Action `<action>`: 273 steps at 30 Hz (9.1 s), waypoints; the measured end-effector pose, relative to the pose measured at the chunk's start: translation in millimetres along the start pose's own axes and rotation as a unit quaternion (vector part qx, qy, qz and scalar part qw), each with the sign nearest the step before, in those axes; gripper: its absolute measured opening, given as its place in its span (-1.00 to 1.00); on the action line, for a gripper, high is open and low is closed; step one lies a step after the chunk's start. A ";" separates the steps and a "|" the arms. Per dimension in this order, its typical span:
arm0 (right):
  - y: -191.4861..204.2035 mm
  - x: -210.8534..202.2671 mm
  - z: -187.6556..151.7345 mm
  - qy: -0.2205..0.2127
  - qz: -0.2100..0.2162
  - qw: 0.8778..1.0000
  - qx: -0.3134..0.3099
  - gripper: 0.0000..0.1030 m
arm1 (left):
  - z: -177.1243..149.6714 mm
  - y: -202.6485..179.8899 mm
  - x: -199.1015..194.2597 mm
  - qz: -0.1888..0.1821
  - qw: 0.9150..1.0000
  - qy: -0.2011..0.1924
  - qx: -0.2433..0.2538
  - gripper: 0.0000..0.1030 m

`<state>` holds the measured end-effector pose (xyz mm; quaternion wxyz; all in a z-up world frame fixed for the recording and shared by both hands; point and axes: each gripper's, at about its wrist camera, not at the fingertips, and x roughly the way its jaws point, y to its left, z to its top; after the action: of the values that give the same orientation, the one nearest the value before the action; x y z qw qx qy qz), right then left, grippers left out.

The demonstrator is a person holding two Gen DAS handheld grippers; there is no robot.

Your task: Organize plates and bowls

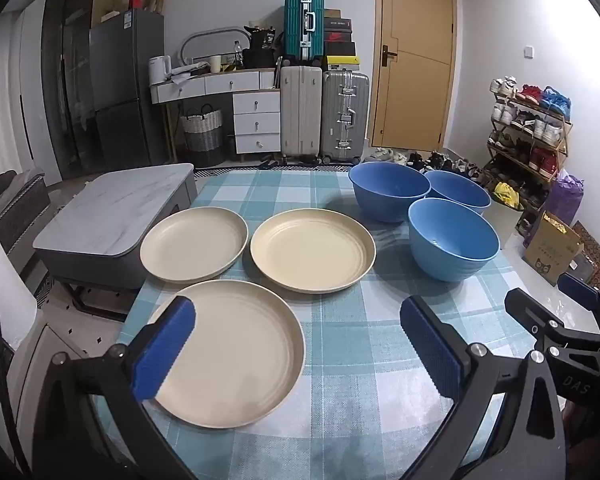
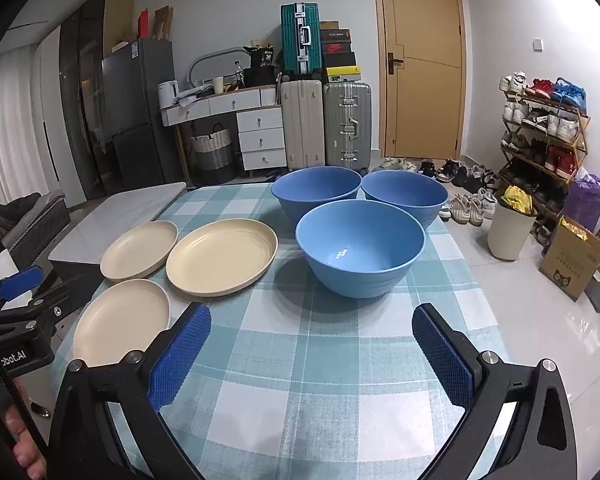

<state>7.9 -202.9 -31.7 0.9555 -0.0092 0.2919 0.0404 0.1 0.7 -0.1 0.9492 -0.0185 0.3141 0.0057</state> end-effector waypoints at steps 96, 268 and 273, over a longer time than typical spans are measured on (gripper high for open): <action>205.4 152.8 182.0 0.069 0.201 0.963 -0.165 0.99 | 67.6 189.3 122.3 0.122 0.985 0.095 -0.082 1.00; 264.8 378.3 129.2 0.332 0.168 0.924 -0.088 -0.79 | 51.6 236.5 245.9 0.082 0.959 0.262 -0.076 -0.81; 259.5 356.8 132.3 0.325 0.169 0.926 -0.090 -0.79 | 53.7 228.1 228.2 0.081 0.960 0.258 -0.069 -0.81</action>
<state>355.0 86.8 -119.7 0.7826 -0.0582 0.5785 0.2226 210.1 230.5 -100.3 0.8287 -0.0590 0.5477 0.0989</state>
